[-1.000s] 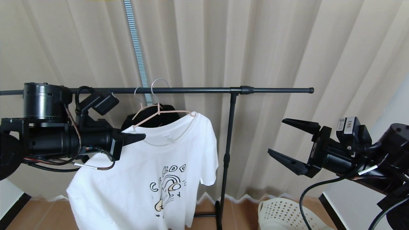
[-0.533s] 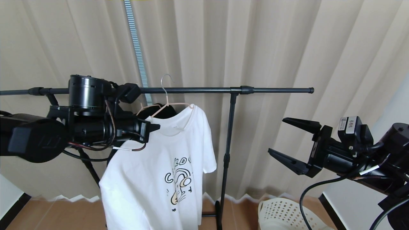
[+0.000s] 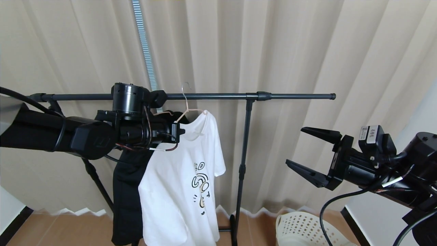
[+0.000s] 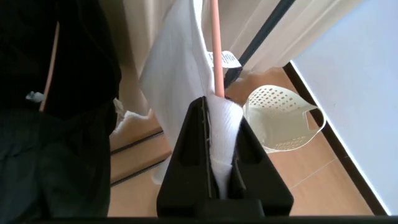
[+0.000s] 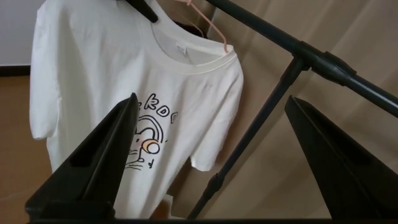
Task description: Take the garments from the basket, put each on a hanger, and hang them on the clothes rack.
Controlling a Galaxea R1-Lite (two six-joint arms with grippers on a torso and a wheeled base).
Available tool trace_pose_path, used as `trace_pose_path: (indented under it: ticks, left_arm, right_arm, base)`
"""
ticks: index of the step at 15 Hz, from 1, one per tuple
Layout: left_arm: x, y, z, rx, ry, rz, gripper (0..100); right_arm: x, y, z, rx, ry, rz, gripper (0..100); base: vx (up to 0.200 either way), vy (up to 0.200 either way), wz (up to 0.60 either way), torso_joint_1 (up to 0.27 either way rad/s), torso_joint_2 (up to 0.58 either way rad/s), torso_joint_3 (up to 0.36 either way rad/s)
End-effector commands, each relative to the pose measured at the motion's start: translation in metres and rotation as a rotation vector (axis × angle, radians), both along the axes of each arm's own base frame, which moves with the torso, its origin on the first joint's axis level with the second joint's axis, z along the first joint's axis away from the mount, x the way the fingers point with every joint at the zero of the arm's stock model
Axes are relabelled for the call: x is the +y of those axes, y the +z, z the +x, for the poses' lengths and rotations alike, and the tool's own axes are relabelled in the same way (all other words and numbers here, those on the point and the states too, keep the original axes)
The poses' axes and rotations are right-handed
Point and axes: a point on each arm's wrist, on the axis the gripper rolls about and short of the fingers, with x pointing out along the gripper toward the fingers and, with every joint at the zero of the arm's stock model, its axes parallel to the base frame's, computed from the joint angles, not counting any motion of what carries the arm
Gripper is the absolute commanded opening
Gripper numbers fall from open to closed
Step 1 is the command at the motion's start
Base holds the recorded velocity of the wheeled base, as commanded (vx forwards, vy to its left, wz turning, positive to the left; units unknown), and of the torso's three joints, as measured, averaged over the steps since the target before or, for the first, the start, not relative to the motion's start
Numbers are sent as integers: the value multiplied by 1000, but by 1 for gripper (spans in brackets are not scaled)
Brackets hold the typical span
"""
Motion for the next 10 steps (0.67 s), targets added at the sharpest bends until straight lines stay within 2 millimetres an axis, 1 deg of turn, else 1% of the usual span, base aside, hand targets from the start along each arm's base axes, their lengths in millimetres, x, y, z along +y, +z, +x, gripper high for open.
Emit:
trace_pose_path:
  ticks: [1, 2, 3, 10]
  left_arm:
    - [-3, -8, 9, -14, 7, -18, 0]
    - [-3, -8, 9, -14, 7, -18, 0]
    - [-5, -11, 15, -29, 25, -58, 0]
    - [-8, -22, 25, -32, 29, -66, 0]
  right_arm:
    - [0, -1, 0, 2, 1, -1, 100]
    - [0, -1, 0, 2, 1, -1, 100]
    - [0, -1, 0, 2, 1, -1, 100]
    - [0, -1, 0, 2, 1, -1, 100]
  base:
    - [0, 0, 0, 0, 0, 0]
    - [0, 0, 0, 0, 0, 0]
    - [0, 0, 0, 0, 0, 0]
    - [0, 0, 0, 0, 0, 0]
